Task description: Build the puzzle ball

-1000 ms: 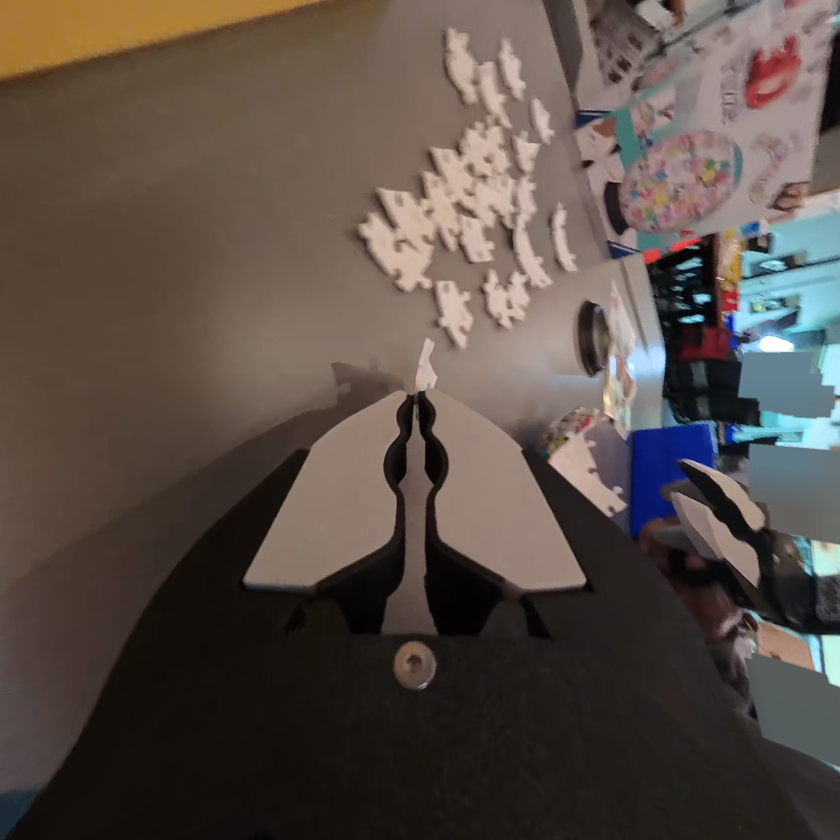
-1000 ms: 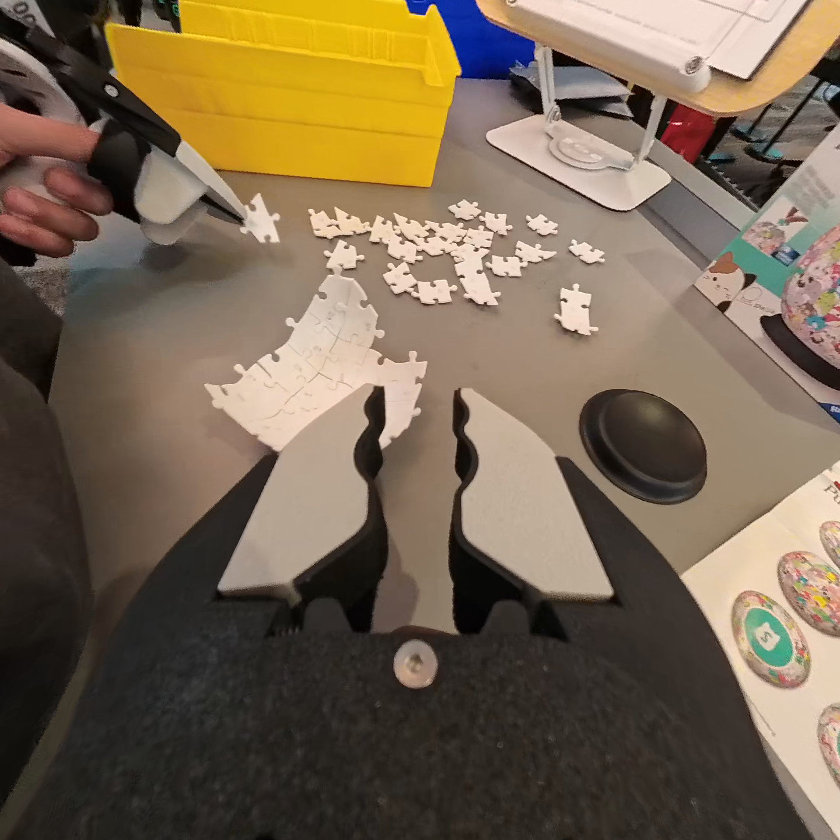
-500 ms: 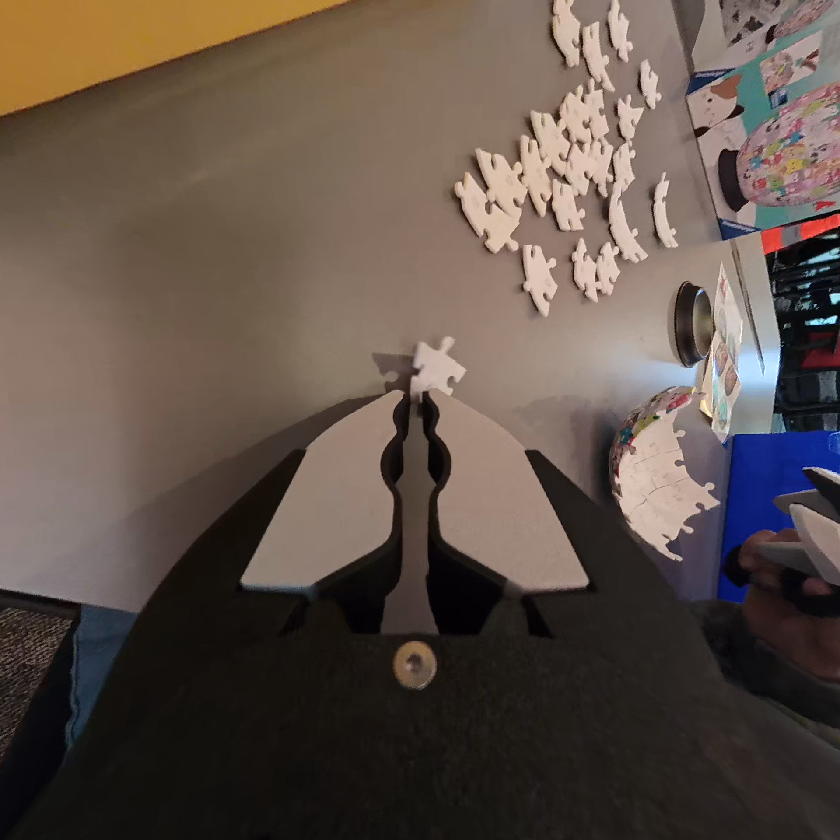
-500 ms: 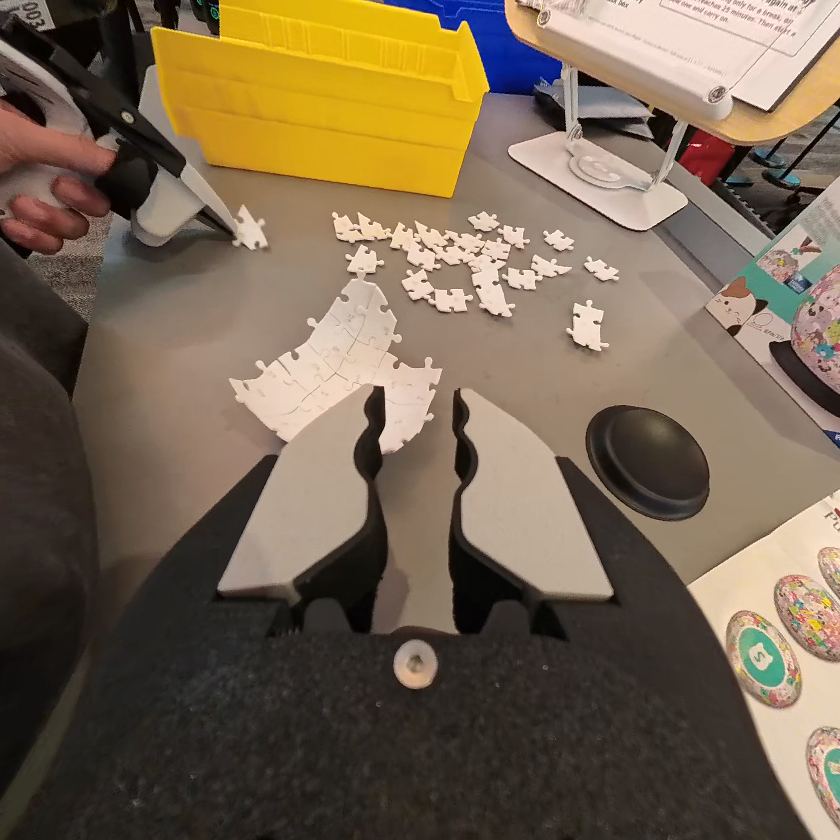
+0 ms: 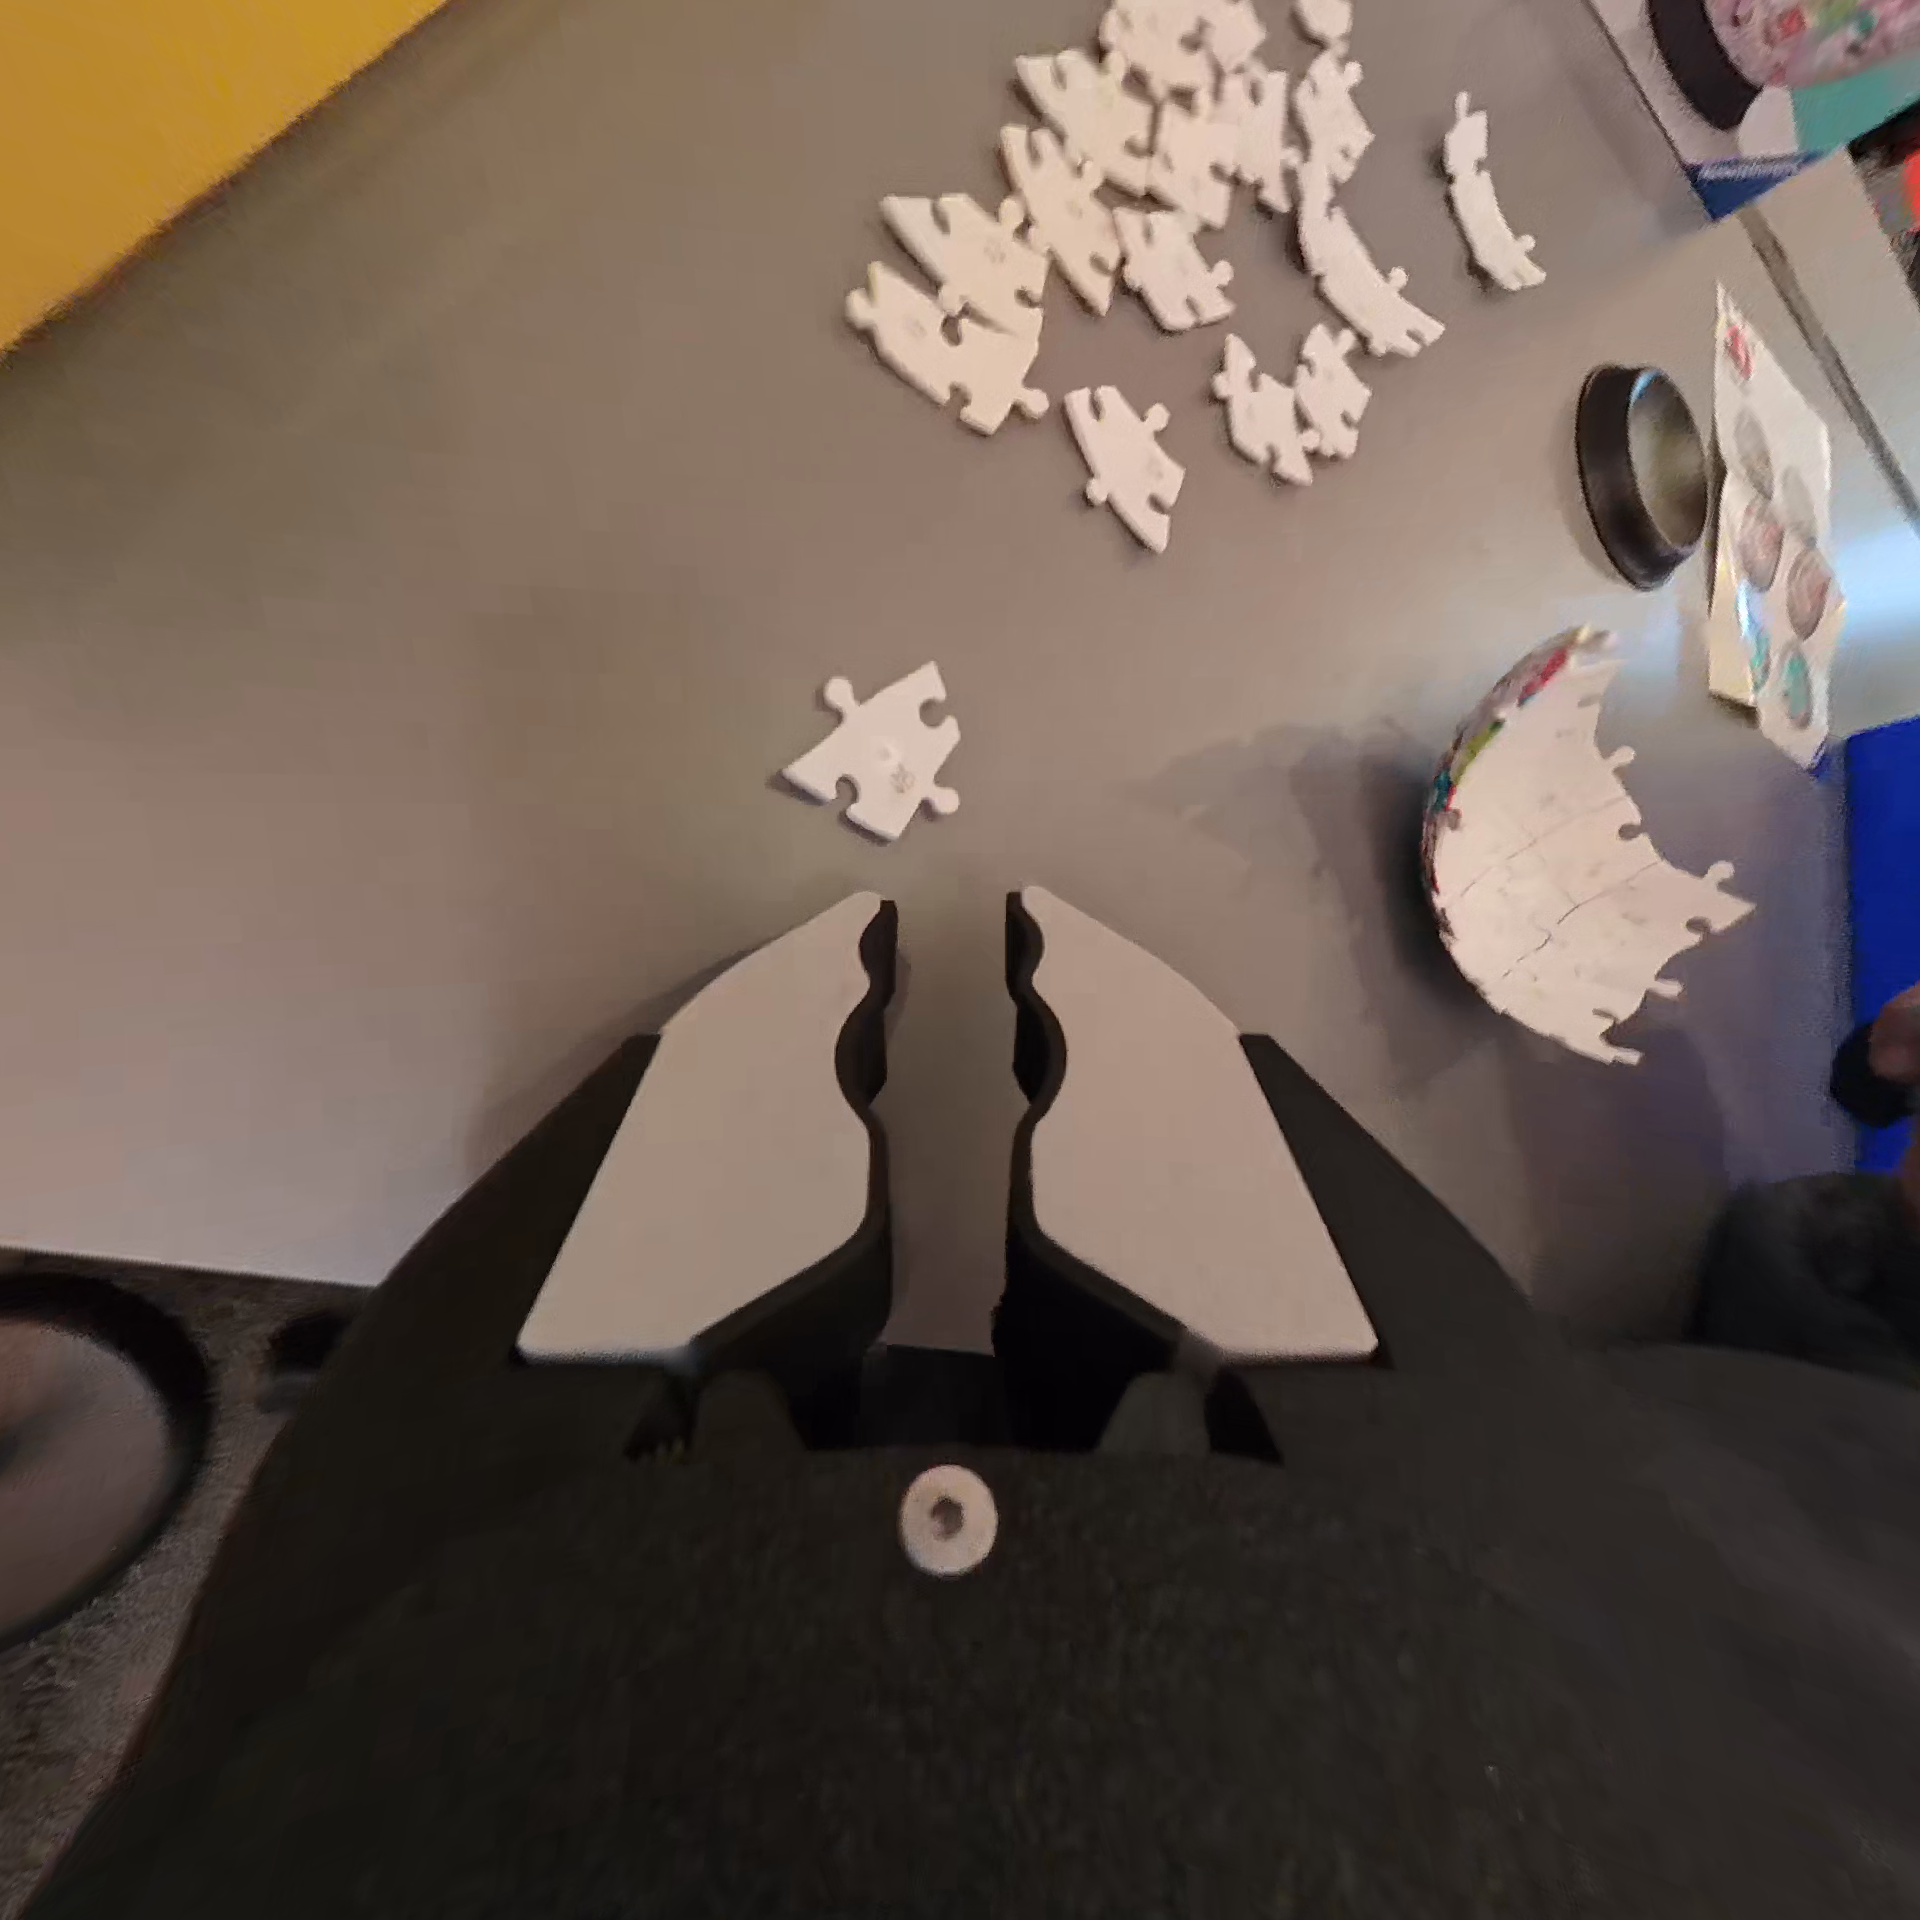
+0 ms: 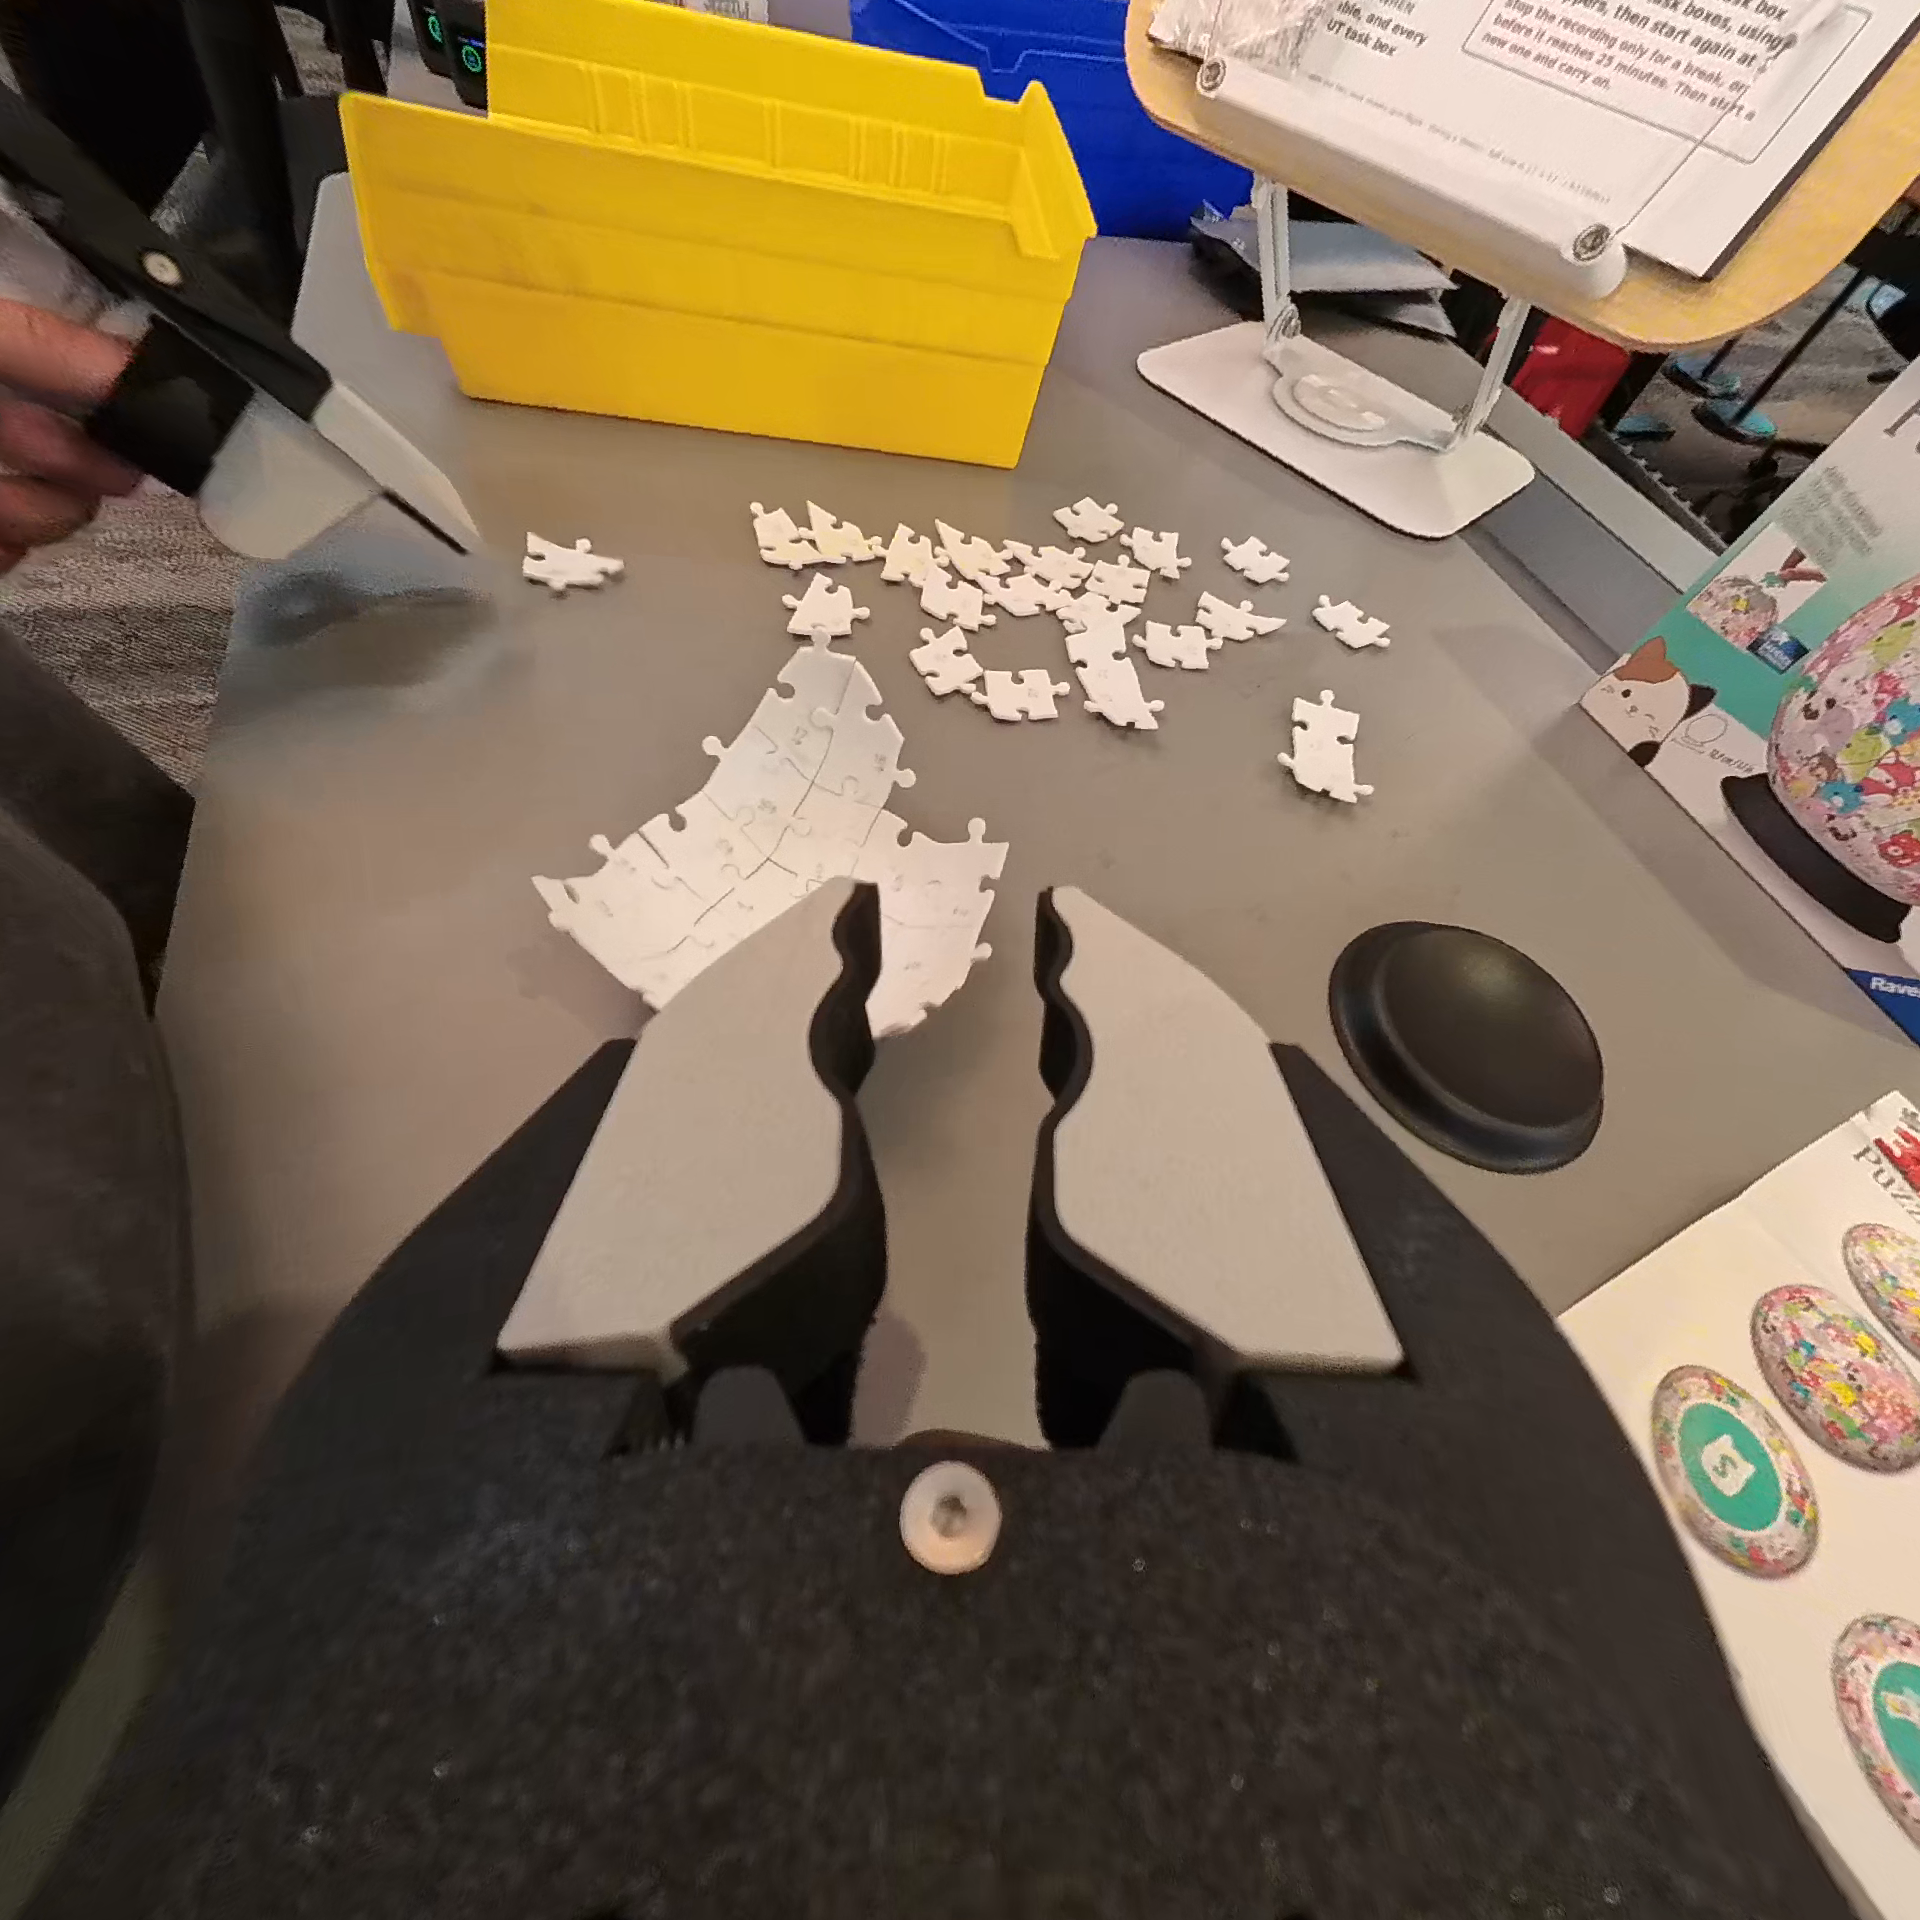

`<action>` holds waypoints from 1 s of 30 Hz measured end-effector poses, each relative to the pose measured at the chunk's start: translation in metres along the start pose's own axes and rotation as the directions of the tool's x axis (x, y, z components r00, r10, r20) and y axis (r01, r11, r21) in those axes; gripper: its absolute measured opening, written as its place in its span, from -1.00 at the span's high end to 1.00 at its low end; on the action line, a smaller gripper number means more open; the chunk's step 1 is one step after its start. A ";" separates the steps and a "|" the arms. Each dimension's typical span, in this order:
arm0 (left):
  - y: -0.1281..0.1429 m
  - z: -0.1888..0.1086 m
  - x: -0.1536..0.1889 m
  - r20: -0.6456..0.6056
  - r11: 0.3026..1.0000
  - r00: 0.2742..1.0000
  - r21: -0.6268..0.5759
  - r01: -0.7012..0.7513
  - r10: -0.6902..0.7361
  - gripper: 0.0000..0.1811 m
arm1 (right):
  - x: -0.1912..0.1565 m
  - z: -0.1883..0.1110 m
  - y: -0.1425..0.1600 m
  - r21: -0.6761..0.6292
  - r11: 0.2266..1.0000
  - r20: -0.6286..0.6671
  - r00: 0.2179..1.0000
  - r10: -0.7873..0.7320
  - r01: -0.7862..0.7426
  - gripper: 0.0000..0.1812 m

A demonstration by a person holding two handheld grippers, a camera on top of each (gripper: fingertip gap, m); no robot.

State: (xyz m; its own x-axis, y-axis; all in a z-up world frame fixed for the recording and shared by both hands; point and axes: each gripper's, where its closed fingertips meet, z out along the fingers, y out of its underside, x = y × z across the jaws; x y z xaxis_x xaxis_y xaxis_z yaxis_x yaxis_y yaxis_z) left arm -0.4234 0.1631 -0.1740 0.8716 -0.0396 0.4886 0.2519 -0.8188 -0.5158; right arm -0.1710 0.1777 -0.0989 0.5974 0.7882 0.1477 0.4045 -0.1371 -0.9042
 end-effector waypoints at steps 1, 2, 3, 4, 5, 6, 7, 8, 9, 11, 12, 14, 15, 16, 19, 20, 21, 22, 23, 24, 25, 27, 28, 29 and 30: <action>-0.004 -0.003 0.001 0.000 0.999 0.999 0.012 -0.052 0.052 0.76 | 0.001 0.000 0.002 -0.002 1.000 0.000 1.000 0.008 -0.008 0.69; -0.010 -0.007 0.003 -0.003 0.993 0.993 0.028 -0.115 0.115 0.71 | 0.001 0.001 0.003 -0.006 1.000 0.000 1.000 0.018 -0.018 0.69; -0.019 -0.011 0.004 -0.003 0.982 0.983 0.048 -0.183 0.184 0.68 | 0.001 0.001 0.004 -0.007 1.000 -0.001 1.000 0.027 -0.027 0.69; -0.028 -0.016 0.006 -0.003 0.964 0.967 0.069 -0.256 0.257 0.66 | 0.001 0.000 0.004 -0.006 0.999 0.000 0.999 0.037 -0.037 0.69; -0.037 -0.021 0.006 0.005 0.942 0.945 0.089 -0.325 0.326 0.63 | 0.000 0.000 0.003 -0.001 0.999 0.003 0.999 0.049 -0.049 0.69; -0.048 -0.026 0.006 0.017 0.915 0.922 0.117 -0.386 0.386 0.62 | -0.001 0.000 0.003 0.003 0.998 0.008 0.998 0.063 -0.063 0.69; -0.060 -0.033 0.008 0.021 0.887 0.898 0.153 -0.437 0.439 0.61 | -0.002 0.000 0.003 0.000 0.997 0.011 0.997 0.077 -0.077 0.69; -0.073 -0.040 0.009 0.031 0.857 0.876 0.191 -0.478 0.482 0.59 | -0.003 0.000 0.004 -0.008 0.996 0.009 0.996 0.087 -0.086 0.68; -0.087 -0.050 0.009 0.050 0.827 0.857 0.237 -0.509 0.513 0.55 | -0.003 0.000 0.006 -0.019 0.996 0.004 0.996 0.091 -0.091 0.68; -0.117 -0.070 0.006 0.084 0.767 0.828 0.335 -0.547 0.554 0.50 | -0.002 0.000 0.010 -0.050 0.994 -0.016 0.995 0.095 -0.095 0.68; -0.131 -0.079 0.003 0.098 0.743 0.821 0.374 -0.555 0.563 0.41 | 0.000 0.000 0.012 -0.065 0.993 -0.025 0.995 0.098 -0.099 0.68; -0.153 -0.093 -0.005 0.092 0.716 0.812 0.420 -0.557 0.577 0.32 | 0.004 -0.001 0.013 -0.084 0.990 -0.053 0.993 0.106 -0.110 0.67; -0.159 -0.095 -0.011 0.077 0.717 0.806 0.412 -0.562 0.587 0.28 | 0.006 -0.001 0.013 -0.091 0.989 -0.064 0.992 0.113 -0.119 0.67; -0.163 -0.094 -0.019 0.071 0.728 0.804 0.383 -0.569 0.591 0.20 | 0.008 -0.001 0.014 -0.097 0.987 -0.074 0.990 0.122 -0.129 0.67; -0.167 -0.084 -0.051 0.062 0.739 0.772 0.253 -0.625 0.632 0.21 | 0.014 0.002 0.014 -0.117 0.981 -0.108 0.984 0.142 -0.154 0.67; -0.169 -0.081 -0.060 0.068 0.730 0.759 0.231 -0.644 0.648 0.23 | 0.015 0.004 0.015 -0.125 0.979 -0.114 0.982 0.148 -0.162 0.67; -0.171 -0.078 -0.068 0.057 0.722 0.746 0.215 -0.658 0.663 0.24 | 0.016 0.006 0.015 -0.135 0.977 -0.119 0.981 0.152 -0.167 0.67; -0.172 -0.075 -0.074 0.038 0.718 0.737 0.199 -0.667 0.674 0.25 | 0.018 0.008 0.015 -0.147 0.975 -0.124 0.981 0.151 -0.169 0.67; -0.174 -0.072 -0.079 0.017 0.715 0.730 0.185 -0.674 0.683 0.25 | 0.019 0.010 0.015 -0.159 0.973 -0.127 0.981 0.149 -0.168 0.67; -0.175 -0.069 -0.083 -0.006 0.711 0.721 0.171 -0.682 0.693 0.26 | 0.019 0.012 0.016 -0.174 0.970 -0.128 0.981 0.147 -0.169 0.67; -0.177 -0.067 -0.088 -0.021 0.707 0.714 0.158 -0.689 0.700 0.30 | 0.019 0.015 0.016 -0.189 0.967 -0.126 0.981 0.148 -0.170 0.67; -0.182 -0.061 -0.097 -0.038 0.705 0.707 0.132 -0.697 0.706 0.30 | 0.018 0.018 0.015 -0.211 0.963 -0.110 0.983 0.147 -0.168 0.67; -0.185 -0.057 -0.102 -0.047 0.709 0.709 0.116 -0.695 0.703 0.31 | 0.017 0.020 0.016 -0.228 0.960 -0.104 0.984 0.143 -0.164 0.67; -0.186 -0.053 -0.105 -0.065 0.713 0.711 0.100 -0.694 0.700 0.30 | 0.017 0.021 0.018 -0.248 0.955 -0.100 0.985 0.141 -0.162 0.67; -0.186 -0.049 -0.108 -0.084 0.715 0.710 0.085 -0.694 0.699 0.32 | 0.017 0.021 0.020 -0.265 0.950 -0.098 0.985 0.143 -0.164 0.67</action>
State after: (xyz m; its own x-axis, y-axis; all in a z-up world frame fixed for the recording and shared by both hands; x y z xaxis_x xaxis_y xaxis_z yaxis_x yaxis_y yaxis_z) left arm -0.5849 0.2915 -0.0961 0.7597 -0.6487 0.0450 -0.3890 -0.5089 -0.7679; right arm -0.1675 0.2014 -0.1231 0.7141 0.6978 0.0558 0.4696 -0.4183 -0.7775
